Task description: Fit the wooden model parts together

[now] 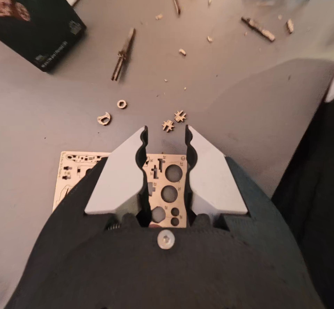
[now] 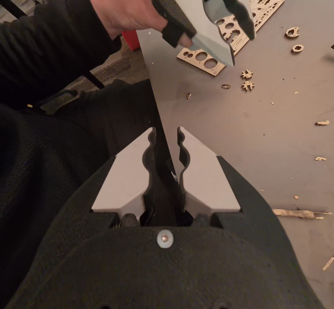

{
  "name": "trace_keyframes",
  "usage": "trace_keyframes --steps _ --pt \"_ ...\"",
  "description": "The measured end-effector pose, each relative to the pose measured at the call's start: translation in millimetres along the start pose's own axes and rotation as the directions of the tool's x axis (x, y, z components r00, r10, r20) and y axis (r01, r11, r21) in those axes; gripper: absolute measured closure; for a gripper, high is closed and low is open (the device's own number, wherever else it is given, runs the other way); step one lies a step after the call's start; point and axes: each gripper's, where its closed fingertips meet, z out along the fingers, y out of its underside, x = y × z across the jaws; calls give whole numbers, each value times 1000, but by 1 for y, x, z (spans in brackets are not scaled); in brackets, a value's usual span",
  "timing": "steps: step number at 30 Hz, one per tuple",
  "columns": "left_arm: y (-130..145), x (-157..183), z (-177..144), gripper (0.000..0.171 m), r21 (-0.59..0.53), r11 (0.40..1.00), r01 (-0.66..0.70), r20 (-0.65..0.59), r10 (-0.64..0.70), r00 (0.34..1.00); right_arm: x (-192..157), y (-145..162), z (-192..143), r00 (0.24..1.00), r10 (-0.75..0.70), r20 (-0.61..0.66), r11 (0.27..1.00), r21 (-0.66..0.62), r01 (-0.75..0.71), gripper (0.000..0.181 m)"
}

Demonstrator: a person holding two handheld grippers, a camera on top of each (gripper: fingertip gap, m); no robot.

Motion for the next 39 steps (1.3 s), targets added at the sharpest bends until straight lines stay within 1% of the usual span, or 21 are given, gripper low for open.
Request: trace_keyframes --steps 2,4,8,10,12,13,14,21,26,29,32,35,39 --pt "4 2 12 132 -41 999 -20 -16 20 1000 0 1 1 1000 -5 -3 1000 -7 5 160" --pt "4 4 19 132 -35 999 0 -40 -1 999 1 1 1 1000 -7 -7 1000 -9 7 160" --pt "13 1 27 134 -60 997 40 -56 -43 997 2 0 -1 1000 4 -3 1000 0 -4 160" --pt "12 -1 26 139 -38 996 82 -75 -84 994 2 -1 -2 1000 5 1 1000 7 -5 160" --pt "12 -3 26 145 -30 995 95 -84 -97 992 1 -1 -3 1000 5 5 1000 11 -5 160" --pt "12 -2 26 155 -31 996 89 -90 -92 992 1 -1 -3 1000 6 7 1000 12 -6 160" --pt "12 -1 26 159 -28 996 84 -94 -86 992 1 -1 -3 1000 7 11 1000 14 -8 160" --pt "9 0 28 159 -3 997 81 -89 -81 993 2 -4 -6 1000 12 18 999 29 -13 160" --pt "7 -3 28 160 23 997 73 -59 -71 996 6 -4 -8 1000 23 10 999 36 -23 160" --pt "0 -5 25 160 71 995 68 -32 -65 997 12 -5 -9 999 34 -15 998 48 -33 160" --pt "-15 -5 17 160 148 988 46 -7 -46 999 30 -6 -13 995 53 -89 997 63 -47 160" --pt "-36 1 7 160 232 972 -25 38 17 999 49 -21 -25 984 132 -119 979 170 -111 163" --pt "-64 16 -5 160 338 936 -100 70 81 994 65 -46 -41 971 221 -93 930 320 -181 167"
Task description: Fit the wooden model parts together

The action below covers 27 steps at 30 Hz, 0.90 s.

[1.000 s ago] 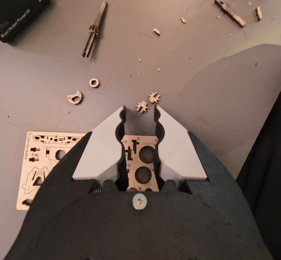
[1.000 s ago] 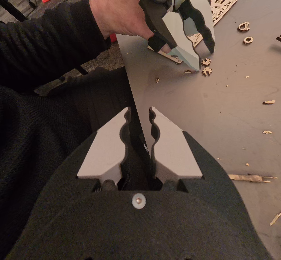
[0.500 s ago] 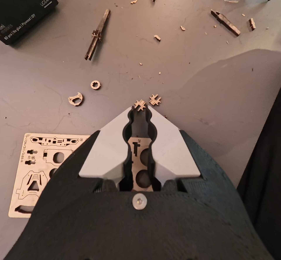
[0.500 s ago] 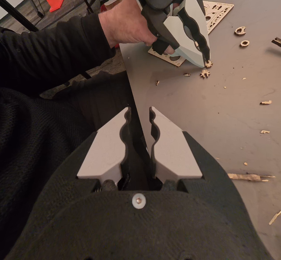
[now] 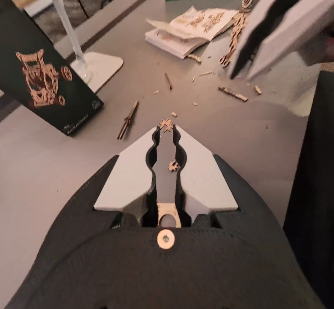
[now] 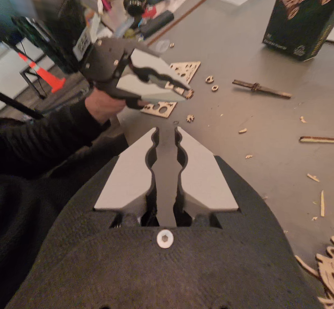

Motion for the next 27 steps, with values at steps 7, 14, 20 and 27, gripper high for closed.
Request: trace_keyframes --steps 7,14,20,27 --pt "-43 18 -7 160 121 986 -117 30 114 993 19 -29 9 996 90 15 992 84 -91 165" --pt "-55 26 -10 160 144 974 -175 52 169 984 6 -36 15 970 177 169 973 119 -198 173" --pt "-58 26 -10 159 142 967 -210 79 201 977 7 -37 14 965 193 179 968 124 -216 180" --pt "-24 22 -22 147 25 993 -114 -82 116 990 16 -35 6 980 155 127 978 124 -170 181"
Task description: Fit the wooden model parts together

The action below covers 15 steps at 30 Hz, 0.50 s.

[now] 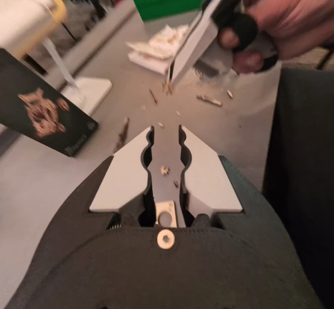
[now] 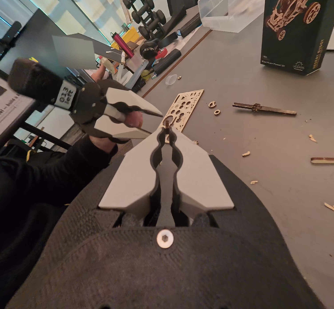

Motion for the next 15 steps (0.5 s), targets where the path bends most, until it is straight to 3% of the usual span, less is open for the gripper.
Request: trace_keyframes --steps 3,5,11,15 --pt "46 -3 2 148 -173 985 27 -64 -39 997 4 4 -2 1000 -11 -12 1000 -19 11 181" --pt "64 -5 7 147 -226 973 47 -89 -68 994 6 6 -3 1000 -20 -20 999 -31 20 181" --pt "99 -2 29 145 -344 939 21 -105 -61 993 7 14 1 999 -44 -28 997 -68 42 180" --pt "97 -2 35 156 -317 948 38 -104 -74 992 9 18 2 998 -50 -36 995 -83 47 181"
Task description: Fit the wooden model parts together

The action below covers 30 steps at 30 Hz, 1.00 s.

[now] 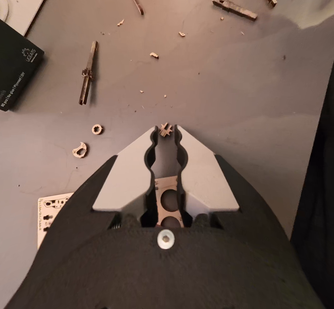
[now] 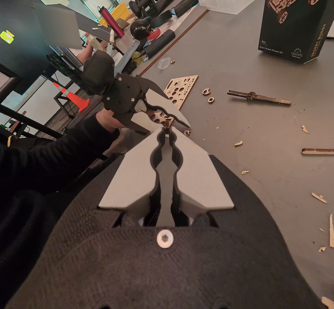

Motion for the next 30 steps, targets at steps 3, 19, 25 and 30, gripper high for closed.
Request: trace_keyframes --steps 3,19,25,30 --pt "-2 1 2 160 10 1000 -23 5 23 1000 1 2 2 1000 -14 -5 1000 -13 14 181" --pt "-84 21 -43 161 316 948 44 -95 -15 995 -15 2 4 930 -362 -54 931 -76 358 181" --pt "-104 23 -57 161 373 928 31 -89 3 996 -19 -2 -1 870 -483 -98 875 -83 477 181" --pt "-109 23 -59 161 375 927 11 -70 17 997 -20 -4 -4 859 -501 -102 865 -72 496 181"
